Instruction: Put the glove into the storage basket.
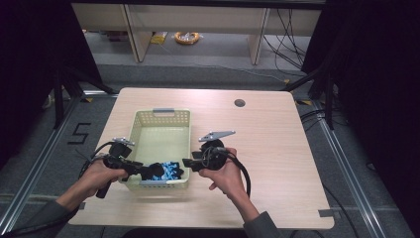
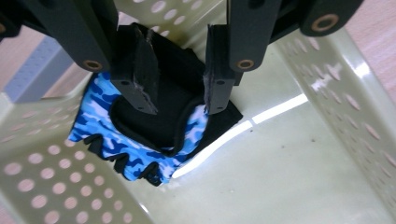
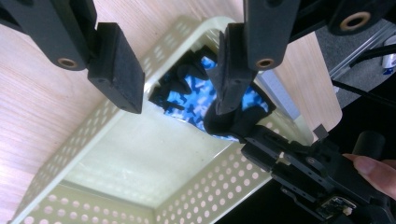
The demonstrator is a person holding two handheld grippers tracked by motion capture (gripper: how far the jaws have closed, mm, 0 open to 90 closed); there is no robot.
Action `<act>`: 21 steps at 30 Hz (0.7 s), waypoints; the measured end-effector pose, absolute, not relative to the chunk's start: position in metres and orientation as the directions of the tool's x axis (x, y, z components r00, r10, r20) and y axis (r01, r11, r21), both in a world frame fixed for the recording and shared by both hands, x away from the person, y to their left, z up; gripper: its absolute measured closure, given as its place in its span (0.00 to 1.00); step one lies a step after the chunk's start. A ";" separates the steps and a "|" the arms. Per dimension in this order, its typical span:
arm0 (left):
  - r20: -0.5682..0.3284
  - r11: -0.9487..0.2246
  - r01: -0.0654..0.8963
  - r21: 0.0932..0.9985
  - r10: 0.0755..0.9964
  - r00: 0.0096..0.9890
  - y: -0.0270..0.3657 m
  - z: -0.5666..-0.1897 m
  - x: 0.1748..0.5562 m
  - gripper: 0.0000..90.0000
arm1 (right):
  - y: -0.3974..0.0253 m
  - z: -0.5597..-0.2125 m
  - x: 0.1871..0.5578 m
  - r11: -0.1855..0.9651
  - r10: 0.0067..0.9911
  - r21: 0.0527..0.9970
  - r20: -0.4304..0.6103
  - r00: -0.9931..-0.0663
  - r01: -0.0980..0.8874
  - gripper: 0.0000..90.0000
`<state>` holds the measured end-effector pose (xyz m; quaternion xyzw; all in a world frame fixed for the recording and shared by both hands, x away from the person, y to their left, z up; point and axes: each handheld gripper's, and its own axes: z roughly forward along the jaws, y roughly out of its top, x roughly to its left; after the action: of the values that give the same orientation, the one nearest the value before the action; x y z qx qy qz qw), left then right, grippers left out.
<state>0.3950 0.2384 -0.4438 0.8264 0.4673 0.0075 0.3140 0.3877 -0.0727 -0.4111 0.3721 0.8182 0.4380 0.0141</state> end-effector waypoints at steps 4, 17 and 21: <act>-0.283 -0.361 0.773 0.522 0.781 0.557 0.238 -0.443 0.395 0.71 | -0.080 -0.412 0.386 0.332 0.618 0.736 0.303 -0.725 0.591 0.59; -0.257 -0.387 0.758 0.525 0.777 0.574 0.224 -0.448 0.402 0.82 | -0.097 -0.415 0.382 0.295 0.622 0.743 0.329 -0.711 0.601 0.59; -0.238 -0.408 0.754 0.515 0.777 0.583 0.219 -0.451 0.404 0.81 | -0.105 -0.415 0.379 0.282 0.623 0.749 0.333 -0.708 0.600 0.58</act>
<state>0.4039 0.2194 -0.4511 0.8387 0.4564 0.0195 0.2964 0.3790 -0.1049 -0.4152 0.3821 0.8005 0.4616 0.0126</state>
